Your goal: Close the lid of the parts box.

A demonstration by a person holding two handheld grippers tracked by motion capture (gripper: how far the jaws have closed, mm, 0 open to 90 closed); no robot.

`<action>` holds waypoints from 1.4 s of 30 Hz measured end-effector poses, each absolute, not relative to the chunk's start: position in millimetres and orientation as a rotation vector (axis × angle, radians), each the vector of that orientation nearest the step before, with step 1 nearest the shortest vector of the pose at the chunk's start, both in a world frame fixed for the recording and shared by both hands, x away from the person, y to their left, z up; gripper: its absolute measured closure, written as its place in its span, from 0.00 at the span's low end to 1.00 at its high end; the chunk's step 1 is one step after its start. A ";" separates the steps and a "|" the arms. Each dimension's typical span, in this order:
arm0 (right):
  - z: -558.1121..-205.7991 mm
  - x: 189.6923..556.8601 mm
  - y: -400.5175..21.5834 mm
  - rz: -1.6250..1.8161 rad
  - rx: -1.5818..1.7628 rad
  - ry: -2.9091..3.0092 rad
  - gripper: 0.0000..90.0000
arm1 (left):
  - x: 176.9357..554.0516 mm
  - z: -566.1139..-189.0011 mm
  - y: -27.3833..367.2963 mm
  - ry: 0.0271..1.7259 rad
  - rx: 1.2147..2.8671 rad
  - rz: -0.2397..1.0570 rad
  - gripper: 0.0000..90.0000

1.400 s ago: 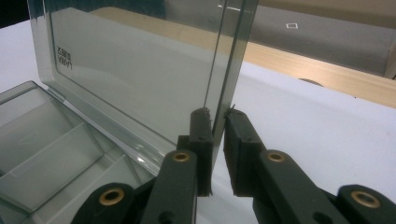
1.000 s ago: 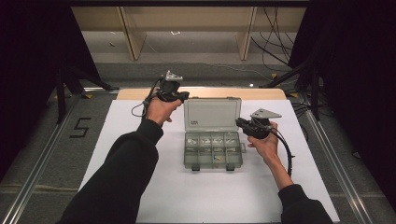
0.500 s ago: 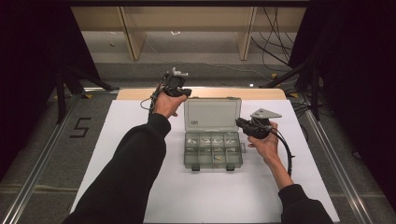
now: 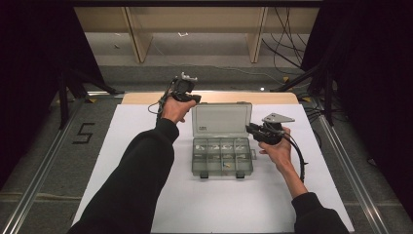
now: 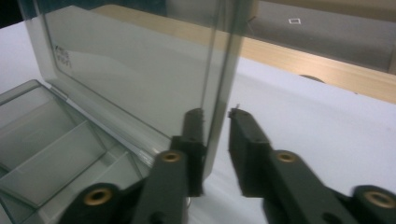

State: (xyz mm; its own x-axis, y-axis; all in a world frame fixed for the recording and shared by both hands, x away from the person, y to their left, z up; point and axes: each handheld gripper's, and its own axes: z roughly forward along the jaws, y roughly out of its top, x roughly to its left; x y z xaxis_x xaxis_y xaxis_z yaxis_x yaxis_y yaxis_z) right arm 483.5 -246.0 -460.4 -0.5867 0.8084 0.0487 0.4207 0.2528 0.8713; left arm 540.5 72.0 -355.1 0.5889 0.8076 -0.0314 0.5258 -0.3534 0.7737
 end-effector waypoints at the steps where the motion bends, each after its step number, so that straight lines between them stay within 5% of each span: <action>1: -461.2 484.3 -246.0 1.325 1.112 2.096 0.75 | 538.6 -354.7 72.0 1.050 2.042 0.454 1.00; 12: -423.5 452.0 -244.5 1.359 1.129 2.096 0.42 | 517.0 -357.1 72.2 0.925 2.056 0.434 1.00; 24: -397.7 403.2 -246.8 1.359 1.047 2.126 0.28 | 474.4 -369.9 75.3 0.912 2.009 0.326 1.00; 32: -386.9 383.2 -250.2 1.399 0.990 2.149 0.27 | 446.6 -380.0 78.3 0.856 1.990 0.286 1.00; 42: -379.7 373.7 -243.1 1.431 0.930 2.186 0.47 | 416.6 -397.3 79.3 0.821 1.951 0.260 1.00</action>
